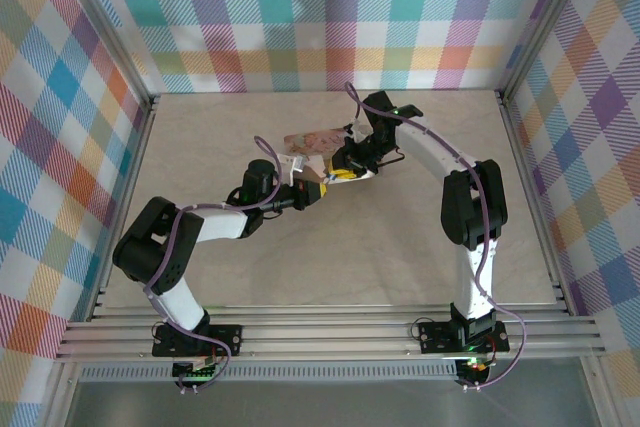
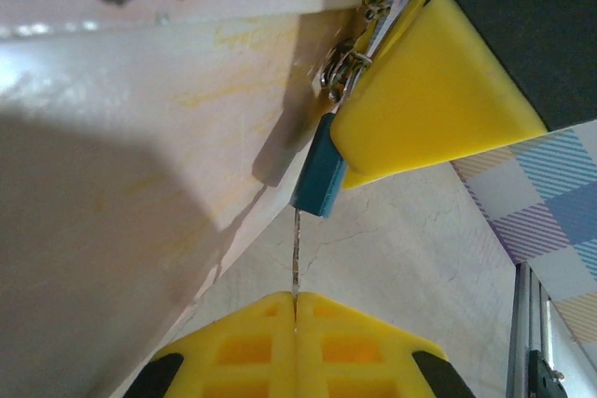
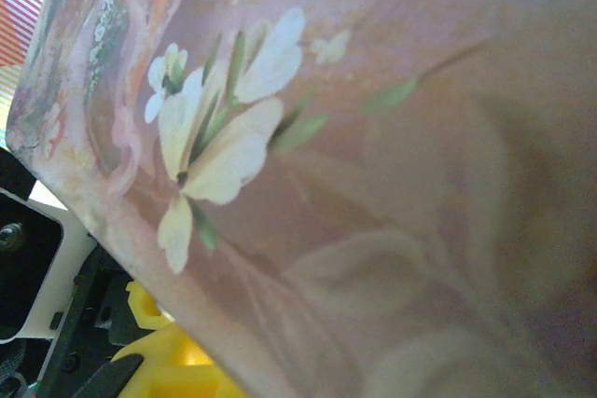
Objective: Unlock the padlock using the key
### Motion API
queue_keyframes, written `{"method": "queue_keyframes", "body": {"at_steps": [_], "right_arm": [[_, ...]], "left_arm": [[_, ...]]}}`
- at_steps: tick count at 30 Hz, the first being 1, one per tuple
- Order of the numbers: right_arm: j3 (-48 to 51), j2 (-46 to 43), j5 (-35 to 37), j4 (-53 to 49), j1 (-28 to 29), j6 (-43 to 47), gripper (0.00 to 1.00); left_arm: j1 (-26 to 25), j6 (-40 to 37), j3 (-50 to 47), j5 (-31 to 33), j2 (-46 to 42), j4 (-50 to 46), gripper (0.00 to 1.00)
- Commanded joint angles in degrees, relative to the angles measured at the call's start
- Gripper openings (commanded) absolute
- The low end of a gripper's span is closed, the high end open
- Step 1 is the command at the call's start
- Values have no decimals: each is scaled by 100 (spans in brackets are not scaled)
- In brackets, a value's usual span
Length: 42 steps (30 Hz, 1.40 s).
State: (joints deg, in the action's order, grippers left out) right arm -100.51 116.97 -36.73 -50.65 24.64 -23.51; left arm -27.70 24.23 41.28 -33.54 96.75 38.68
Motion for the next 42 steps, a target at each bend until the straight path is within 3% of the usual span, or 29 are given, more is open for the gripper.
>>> {"method": "queue_keyframes", "body": {"at_steps": [1, 14, 32, 42], "right_arm": [[-131, 28, -257, -59, -34, -31, 0], [-21, -15, -344, 83, -27, -227, 0], [60, -86, -523, 188, -30, -464, 0], [11, -42, -391, 105, -30, -340, 0]], "left_arm": [[-10, -241, -33, -87, -338, -41, 0], [-5, -230, -41, -74, -339, 50, 0], [20, 293, -129, 81, 186, 892, 0], [28, 298, -458, 246, -62, 852, 0]]}}
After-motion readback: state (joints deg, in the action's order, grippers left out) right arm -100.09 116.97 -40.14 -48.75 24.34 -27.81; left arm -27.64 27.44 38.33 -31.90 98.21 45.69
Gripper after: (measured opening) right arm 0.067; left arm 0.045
